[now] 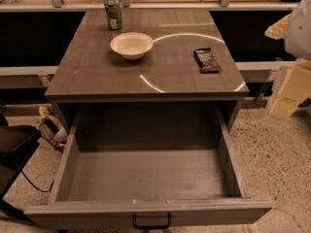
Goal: Place rxbar chocolate into top drawer
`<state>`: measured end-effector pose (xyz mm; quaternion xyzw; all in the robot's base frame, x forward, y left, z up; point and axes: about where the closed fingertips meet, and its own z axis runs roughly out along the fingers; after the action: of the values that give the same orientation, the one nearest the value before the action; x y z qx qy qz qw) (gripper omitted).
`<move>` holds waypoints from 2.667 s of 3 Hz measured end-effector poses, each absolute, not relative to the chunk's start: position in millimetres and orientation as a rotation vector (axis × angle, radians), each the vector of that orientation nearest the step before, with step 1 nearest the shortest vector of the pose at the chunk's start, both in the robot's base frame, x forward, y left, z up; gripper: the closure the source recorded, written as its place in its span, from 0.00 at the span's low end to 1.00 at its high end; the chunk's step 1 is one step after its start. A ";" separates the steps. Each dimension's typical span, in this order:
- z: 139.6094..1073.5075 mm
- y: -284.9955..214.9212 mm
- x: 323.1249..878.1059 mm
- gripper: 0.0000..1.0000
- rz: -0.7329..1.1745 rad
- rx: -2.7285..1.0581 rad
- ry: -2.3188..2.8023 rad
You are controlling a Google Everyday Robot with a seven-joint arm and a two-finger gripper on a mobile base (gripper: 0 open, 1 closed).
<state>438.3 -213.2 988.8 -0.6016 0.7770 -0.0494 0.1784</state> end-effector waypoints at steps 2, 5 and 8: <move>989.4 -217.5 463.9 0.00 -0.155 -1.560 2.195; 980.6 -271.5 608.3 0.00 -0.032 -0.718 2.167; 964.3 -237.8 648.2 0.00 0.122 -0.583 2.105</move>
Offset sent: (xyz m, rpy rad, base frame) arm 0.0913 -0.0214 -0.0016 0.1937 -0.2258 -0.2684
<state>648.2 -237.8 964.3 -0.2366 0.8549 0.0495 0.4590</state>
